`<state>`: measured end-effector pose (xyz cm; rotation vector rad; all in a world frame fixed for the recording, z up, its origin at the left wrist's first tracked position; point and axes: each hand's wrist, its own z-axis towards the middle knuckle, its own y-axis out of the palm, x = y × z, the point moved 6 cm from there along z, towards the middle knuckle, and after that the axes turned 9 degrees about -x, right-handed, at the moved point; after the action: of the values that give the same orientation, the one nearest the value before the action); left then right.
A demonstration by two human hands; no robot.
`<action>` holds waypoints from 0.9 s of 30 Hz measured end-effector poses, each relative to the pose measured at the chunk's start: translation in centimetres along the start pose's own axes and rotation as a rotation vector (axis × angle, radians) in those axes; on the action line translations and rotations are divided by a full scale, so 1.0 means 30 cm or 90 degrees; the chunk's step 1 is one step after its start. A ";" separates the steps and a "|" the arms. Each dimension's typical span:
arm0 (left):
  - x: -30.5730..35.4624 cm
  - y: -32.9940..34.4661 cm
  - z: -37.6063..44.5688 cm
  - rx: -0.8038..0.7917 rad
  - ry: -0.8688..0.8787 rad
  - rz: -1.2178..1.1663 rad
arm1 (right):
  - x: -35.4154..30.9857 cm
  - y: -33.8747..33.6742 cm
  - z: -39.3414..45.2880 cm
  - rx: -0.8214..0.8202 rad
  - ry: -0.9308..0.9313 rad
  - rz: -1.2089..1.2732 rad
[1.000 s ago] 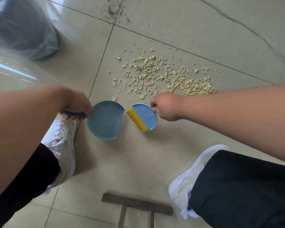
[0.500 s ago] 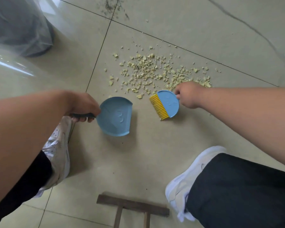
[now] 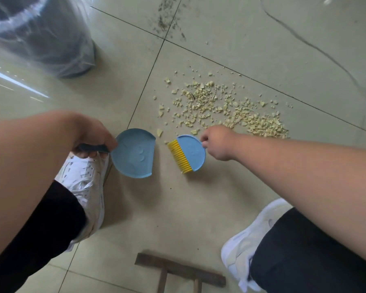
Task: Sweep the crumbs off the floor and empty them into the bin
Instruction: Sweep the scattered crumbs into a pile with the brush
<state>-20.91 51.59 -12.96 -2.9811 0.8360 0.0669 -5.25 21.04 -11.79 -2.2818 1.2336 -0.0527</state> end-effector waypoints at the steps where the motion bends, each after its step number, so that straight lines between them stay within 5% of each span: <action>1: -0.013 -0.014 0.001 0.001 -0.006 -0.004 | -0.067 0.025 0.025 -0.008 -0.021 -0.001; 8: -0.012 -0.093 0.024 0.022 -0.036 0.040 | -0.263 0.096 0.166 0.021 -0.005 0.027; 21: 0.194 -0.047 -0.010 0.104 0.085 0.109 | 0.270 -0.035 -0.015 0.157 0.327 0.177; 27: 0.135 -0.039 -0.020 0.068 0.103 0.030 | 0.236 -0.055 -0.059 0.161 0.362 0.179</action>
<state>-16.83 50.48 -12.54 -2.8960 0.8948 -0.2134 -0.38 15.42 -11.00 -1.9093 1.7048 -0.7512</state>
